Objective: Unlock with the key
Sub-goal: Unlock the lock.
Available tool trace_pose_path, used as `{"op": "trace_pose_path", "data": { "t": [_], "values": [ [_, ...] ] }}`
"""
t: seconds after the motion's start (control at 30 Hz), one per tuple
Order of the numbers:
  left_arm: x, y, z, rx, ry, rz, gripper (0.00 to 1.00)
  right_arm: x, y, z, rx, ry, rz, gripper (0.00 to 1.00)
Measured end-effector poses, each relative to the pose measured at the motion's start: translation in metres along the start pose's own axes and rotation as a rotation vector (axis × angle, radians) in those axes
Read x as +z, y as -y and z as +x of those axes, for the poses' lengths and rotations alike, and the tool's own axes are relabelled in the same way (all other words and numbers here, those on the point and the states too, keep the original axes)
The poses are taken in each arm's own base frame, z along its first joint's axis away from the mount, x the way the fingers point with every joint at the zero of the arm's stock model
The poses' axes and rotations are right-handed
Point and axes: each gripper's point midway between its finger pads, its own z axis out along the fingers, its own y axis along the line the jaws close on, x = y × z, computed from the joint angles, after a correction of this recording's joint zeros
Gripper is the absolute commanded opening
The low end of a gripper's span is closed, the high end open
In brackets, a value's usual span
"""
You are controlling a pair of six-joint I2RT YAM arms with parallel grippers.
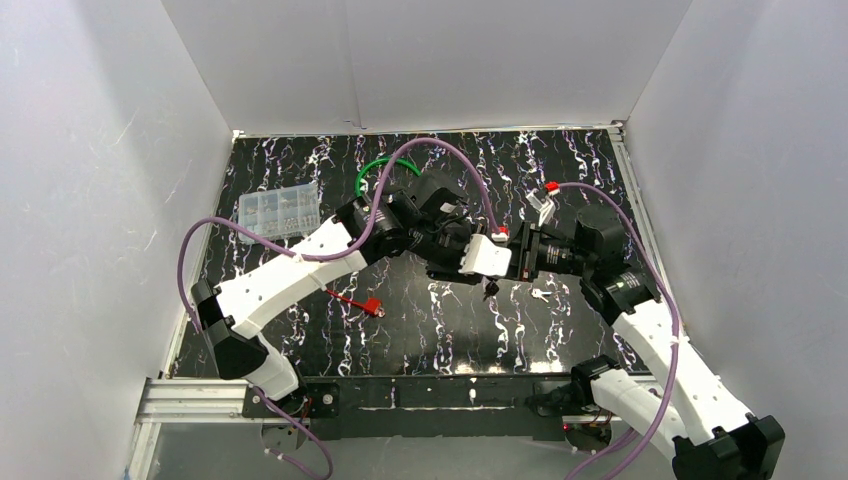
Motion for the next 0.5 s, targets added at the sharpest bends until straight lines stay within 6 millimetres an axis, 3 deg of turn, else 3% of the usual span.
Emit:
{"op": "trace_pose_path", "data": {
  "t": [0.07, 0.33, 0.5],
  "values": [
    [-0.0002, 0.0000, 0.0006, -0.008, -0.002, -0.001, 0.00, 0.0007, 0.0006, -0.0001, 0.006, 0.002, -0.003, 0.31],
    [-0.0015, -0.0022, 0.0043, -0.033, -0.019, -0.017, 0.00, 0.0049, 0.0016, -0.0033, 0.024, 0.000, -0.009, 0.36],
    [-0.0011, -0.0043, 0.0024, -0.030, -0.013, -0.026, 0.00, 0.0060, 0.0018, -0.0063, 0.033, 0.014, -0.004, 0.50]
  ]
}}
